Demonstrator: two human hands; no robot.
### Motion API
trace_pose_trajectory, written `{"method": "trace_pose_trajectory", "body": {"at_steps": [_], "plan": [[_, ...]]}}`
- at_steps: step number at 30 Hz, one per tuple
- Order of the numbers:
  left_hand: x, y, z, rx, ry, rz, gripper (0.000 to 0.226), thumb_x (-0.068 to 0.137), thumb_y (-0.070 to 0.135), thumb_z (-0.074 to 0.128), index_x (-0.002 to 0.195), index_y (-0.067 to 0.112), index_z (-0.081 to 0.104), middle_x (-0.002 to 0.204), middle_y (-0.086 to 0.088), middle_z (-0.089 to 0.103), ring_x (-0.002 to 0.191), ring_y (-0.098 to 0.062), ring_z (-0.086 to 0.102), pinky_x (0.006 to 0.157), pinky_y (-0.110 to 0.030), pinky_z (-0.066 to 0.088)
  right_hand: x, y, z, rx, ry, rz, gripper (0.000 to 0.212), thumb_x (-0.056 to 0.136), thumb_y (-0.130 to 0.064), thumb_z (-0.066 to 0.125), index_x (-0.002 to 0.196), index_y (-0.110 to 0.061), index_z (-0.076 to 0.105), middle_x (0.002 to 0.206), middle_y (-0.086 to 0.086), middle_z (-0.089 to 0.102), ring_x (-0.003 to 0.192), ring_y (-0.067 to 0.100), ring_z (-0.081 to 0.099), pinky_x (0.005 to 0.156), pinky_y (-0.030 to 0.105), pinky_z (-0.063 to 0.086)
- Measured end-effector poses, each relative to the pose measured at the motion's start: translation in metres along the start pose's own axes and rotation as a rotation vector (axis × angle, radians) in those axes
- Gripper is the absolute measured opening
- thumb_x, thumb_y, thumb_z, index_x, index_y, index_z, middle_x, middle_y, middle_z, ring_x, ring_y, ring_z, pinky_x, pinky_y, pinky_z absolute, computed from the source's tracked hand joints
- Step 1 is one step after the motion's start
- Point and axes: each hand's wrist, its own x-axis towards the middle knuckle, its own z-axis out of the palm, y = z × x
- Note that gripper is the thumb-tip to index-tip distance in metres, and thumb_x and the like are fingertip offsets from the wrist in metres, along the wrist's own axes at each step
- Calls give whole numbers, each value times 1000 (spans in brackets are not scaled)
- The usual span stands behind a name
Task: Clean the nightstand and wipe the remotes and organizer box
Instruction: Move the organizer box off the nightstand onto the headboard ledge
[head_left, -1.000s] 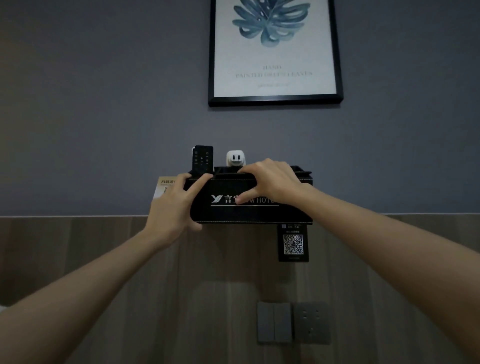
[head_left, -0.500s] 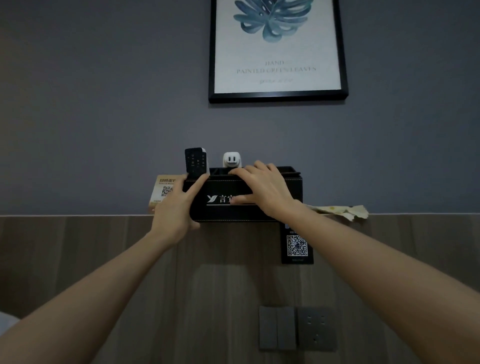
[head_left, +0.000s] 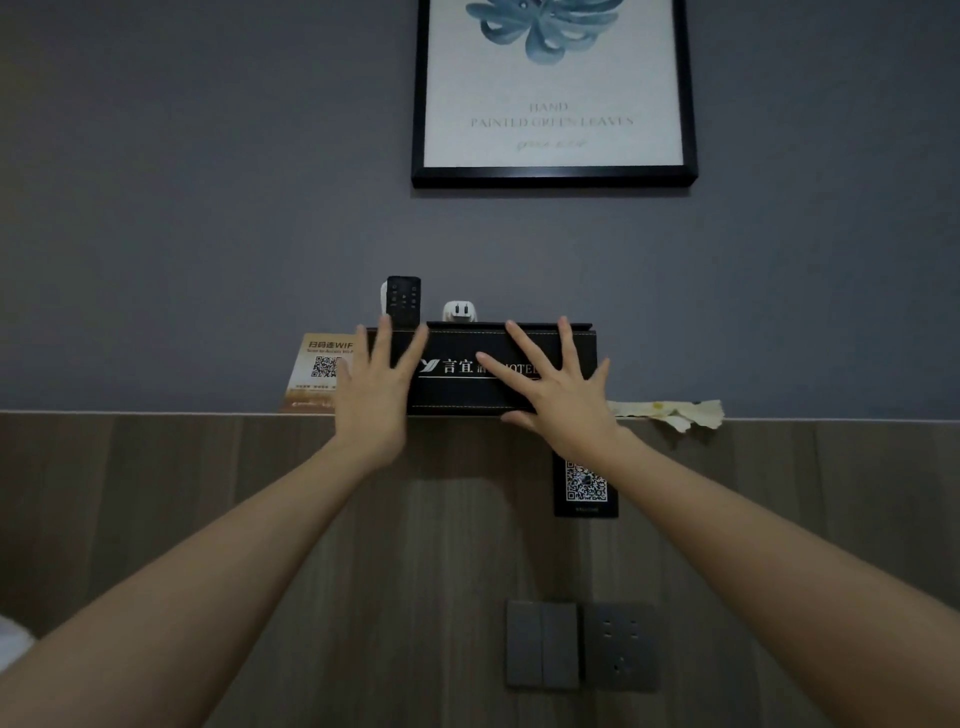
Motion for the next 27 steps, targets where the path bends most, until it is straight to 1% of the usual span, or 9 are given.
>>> {"method": "trace_pose_trajectory", "body": {"at_steps": [4, 7, 10, 13, 15, 18, 21, 23, 27], "plan": [[-11, 32, 24, -10, 11, 55, 99, 89, -1, 57, 152, 37, -10, 157, -17, -24, 144, -43, -16, 119, -53, 5, -4, 14, -2, 156, -65, -41, 72, 94, -50, 49, 148, -52, 2, 160, -13, -19, 145, 32, -25, 106, 73, 14], [-9, 41, 30, -96, 14, 14, 82, 94, 20, 52, 153, 37, -2, 157, -20, -21, 143, -46, -18, 116, -58, 1, -25, 31, 7, 422, 154, 9, 53, 100, -36, 45, 150, -36, 27, 162, -4, 7, 150, 20, 1, 116, 48, 26], [-6, 44, 30, -161, -2, -9, 76, 93, 42, 49, 153, 39, 2, 157, -19, -22, 142, -45, -21, 116, -60, -2, -46, 54, 24, 484, 375, 259, 49, 97, -14, 46, 145, -23, 40, 150, 7, 35, 141, 21, 28, 109, 44, 38], [-5, 50, 32, -210, -9, -50, 77, 91, 58, 45, 152, 43, 0, 157, -18, -26, 141, -43, -25, 114, -62, -5, -50, 77, 42, 372, 229, 438, 56, 95, -12, 42, 149, -16, 29, 147, 11, 41, 137, 30, 33, 112, 50, 30], [-4, 56, 34, -224, 0, -73, 80, 87, 67, 43, 150, 46, -1, 156, -17, -28, 141, -44, -27, 112, -64, -6, -48, 88, 48, 339, 16, 495, 54, 100, -23, 36, 152, -24, 21, 151, 6, 38, 140, 34, 30, 114, 57, 22], [-2, 59, 37, -225, 11, -96, 85, 82, 75, 44, 148, 49, -3, 156, -17, -29, 141, -44, -27, 110, -67, -5, -51, 97, 52, 167, -211, 405, 46, 102, -28, 34, 146, -41, 31, 143, 1, 49, 128, 35, 40, 101, 53, 39], [-1, 56, 40, -215, 15, -96, 86, 81, 75, 45, 148, 50, -3, 156, -16, -29, 141, -45, -25, 110, -68, -3, -55, 103, 53, 56, -73, 384, 51, 96, -5, 43, 135, -35, 52, 128, 3, 62, 118, 31, 49, 87, 39, 47], [0, 53, 42, -214, 11, -91, 85, 82, 74, 45, 148, 50, -3, 156, -15, -29, 141, -45, -25, 110, -68, -3, -55, 107, 52, 57, 17, 414, 48, 91, 1, 49, 123, -30, 65, 112, 6, 69, 108, 30, 57, 80, 36, 49], [3, 49, 42, -225, -7, -79, 83, 84, 71, 46, 149, 50, -1, 157, -15, -28, 142, -44, -24, 111, -68, -2, -65, 105, 47, 286, 241, 519, 38, 82, 8, 50, 101, -14, 74, 100, 10, 70, 98, 33, 62, 74, 37, 48]]}}
